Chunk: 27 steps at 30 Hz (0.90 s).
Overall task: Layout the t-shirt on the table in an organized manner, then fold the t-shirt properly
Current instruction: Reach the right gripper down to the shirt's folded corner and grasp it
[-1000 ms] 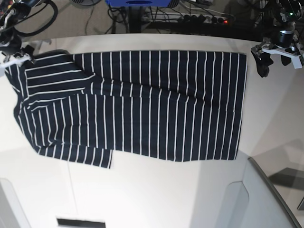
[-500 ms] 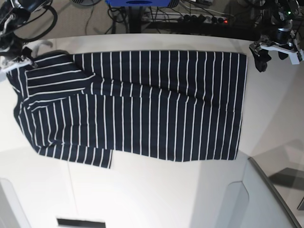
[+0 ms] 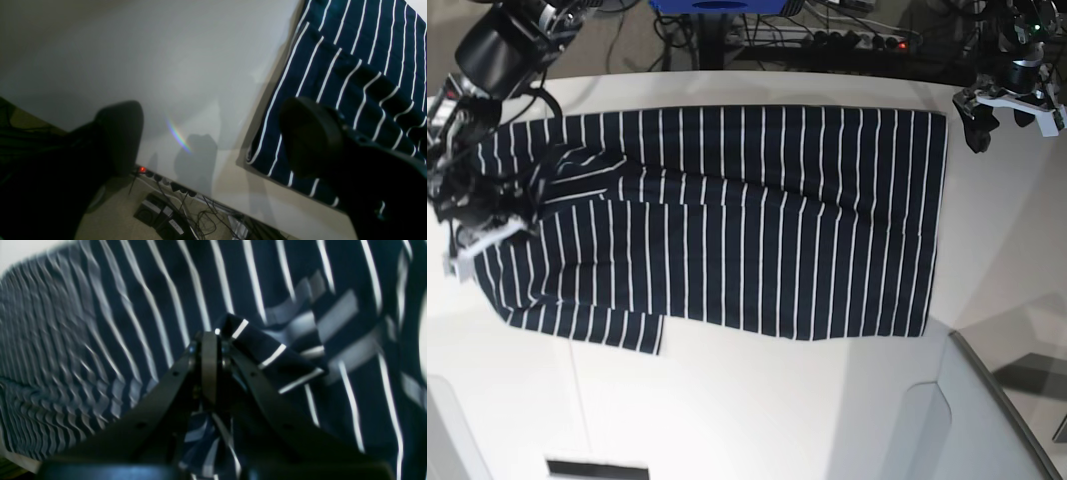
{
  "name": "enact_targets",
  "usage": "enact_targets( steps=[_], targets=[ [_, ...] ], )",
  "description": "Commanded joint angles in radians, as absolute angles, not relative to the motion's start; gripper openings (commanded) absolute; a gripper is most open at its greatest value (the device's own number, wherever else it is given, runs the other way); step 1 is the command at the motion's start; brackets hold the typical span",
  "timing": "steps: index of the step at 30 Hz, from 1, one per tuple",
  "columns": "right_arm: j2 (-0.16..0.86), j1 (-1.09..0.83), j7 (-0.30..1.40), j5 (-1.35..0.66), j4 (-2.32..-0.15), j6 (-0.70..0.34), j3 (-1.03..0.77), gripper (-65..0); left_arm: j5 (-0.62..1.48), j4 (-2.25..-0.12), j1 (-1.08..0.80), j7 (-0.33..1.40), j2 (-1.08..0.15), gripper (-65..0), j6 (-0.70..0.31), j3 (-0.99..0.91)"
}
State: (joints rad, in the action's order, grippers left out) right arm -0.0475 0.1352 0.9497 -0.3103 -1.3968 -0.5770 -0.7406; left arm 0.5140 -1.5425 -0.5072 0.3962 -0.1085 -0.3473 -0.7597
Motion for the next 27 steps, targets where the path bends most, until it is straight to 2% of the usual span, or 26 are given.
enact_targets(
  steps=[1,10,24,26,27],
  targets=[
    [-0.030,0.171,0.937,-0.323,-1.394,-0.582,-0.733,-65.0,0.526,-1.563,-0.513,0.374,-0.124,-0.3,-0.355,-0.768],
    [0.045,0.315,0.868,-0.326,-1.179,-0.582,-0.719,-65.0,0.526,-1.557,-0.513,0.374,-0.124,-0.3,-0.355,-0.768],
    [0.042,0.437,0.760,-0.328,-0.972,-0.582,-0.719,-64.7,0.526,-1.557,-0.512,0.374,-0.125,-0.3,-0.355,-0.768],
    [0.044,0.443,0.760,-0.328,-0.963,-0.582,-0.719,-61.4,0.524,-1.557,-0.512,0.374,-0.125,-0.3,-0.355,-0.768],
    [0.044,0.444,0.760,-0.328,-0.963,-0.582,-0.719,-57.2,0.524,-1.557,-0.512,0.374,-0.125,-0.3,-0.355,-0.768]
  ],
)
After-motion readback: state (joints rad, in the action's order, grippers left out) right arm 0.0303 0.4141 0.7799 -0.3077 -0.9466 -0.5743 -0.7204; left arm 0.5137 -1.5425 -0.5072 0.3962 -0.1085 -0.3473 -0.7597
